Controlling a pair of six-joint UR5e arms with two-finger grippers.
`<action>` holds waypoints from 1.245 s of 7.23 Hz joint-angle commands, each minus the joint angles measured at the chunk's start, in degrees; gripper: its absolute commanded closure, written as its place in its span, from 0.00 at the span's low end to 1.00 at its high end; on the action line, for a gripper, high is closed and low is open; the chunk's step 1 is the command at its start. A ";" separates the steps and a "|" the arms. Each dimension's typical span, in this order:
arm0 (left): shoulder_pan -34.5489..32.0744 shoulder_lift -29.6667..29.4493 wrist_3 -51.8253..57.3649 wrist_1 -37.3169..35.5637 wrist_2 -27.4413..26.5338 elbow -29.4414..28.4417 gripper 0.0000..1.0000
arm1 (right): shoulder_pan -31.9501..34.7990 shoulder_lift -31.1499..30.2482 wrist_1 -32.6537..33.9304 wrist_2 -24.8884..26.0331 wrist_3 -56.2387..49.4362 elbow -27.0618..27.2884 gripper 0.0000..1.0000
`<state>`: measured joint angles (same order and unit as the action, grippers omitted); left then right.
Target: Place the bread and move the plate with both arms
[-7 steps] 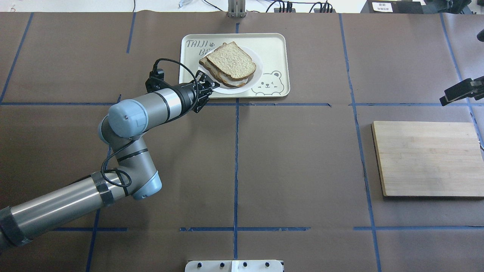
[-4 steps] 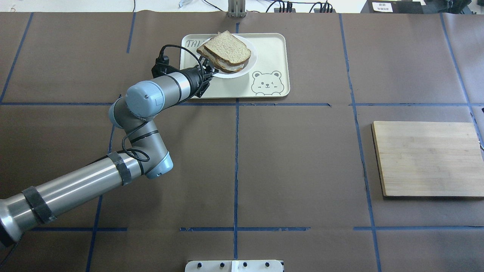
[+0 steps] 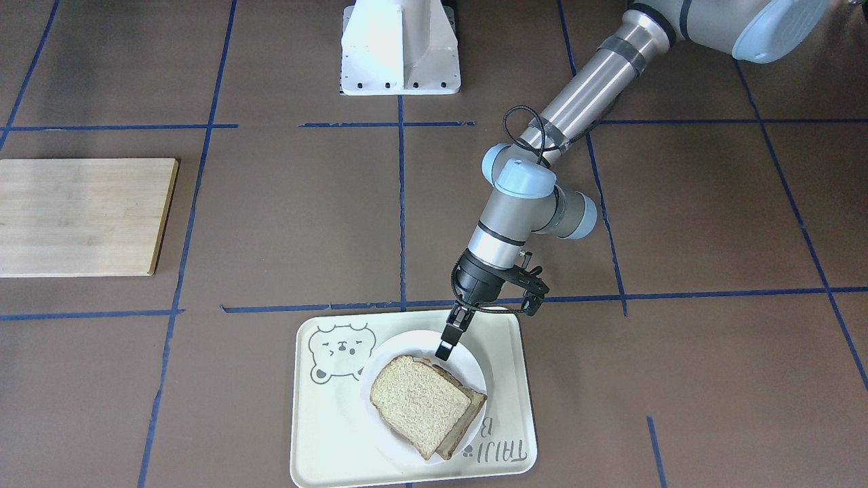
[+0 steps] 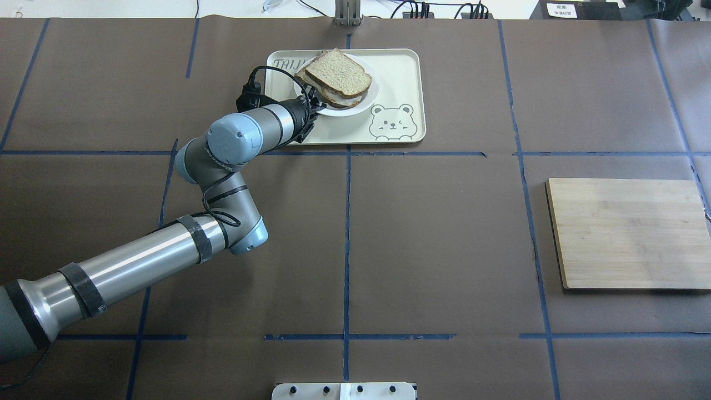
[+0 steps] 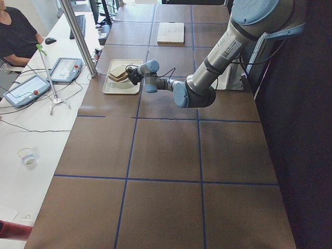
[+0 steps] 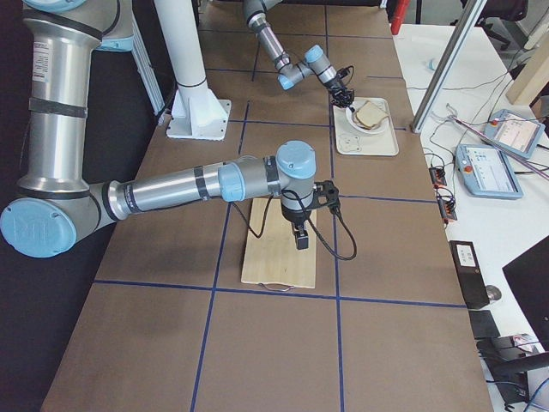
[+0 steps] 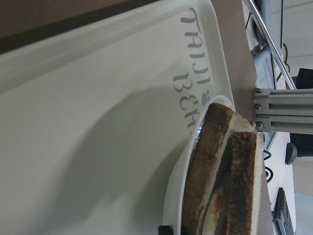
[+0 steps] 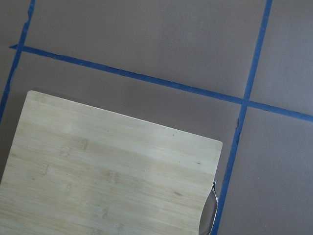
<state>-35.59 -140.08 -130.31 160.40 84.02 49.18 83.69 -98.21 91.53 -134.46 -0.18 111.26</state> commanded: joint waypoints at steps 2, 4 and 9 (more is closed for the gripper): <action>-4.99 4.69 9.52 -15.02 12.94 10.50 0.00 | 1.03 -0.66 -0.30 0.16 0.00 -1.83 0.00; -8.87 12.25 21.89 -32.70 17.92 28.44 0.00 | 1.03 -0.49 -0.48 0.25 0.27 -2.71 0.00; -22.64 29.93 63.00 -49.39 31.32 44.60 0.00 | 5.50 -1.19 0.13 -1.59 -0.17 -7.19 0.00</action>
<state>-54.21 -114.53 -77.52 112.21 110.43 92.34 87.63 -99.41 91.15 -135.12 -0.26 105.00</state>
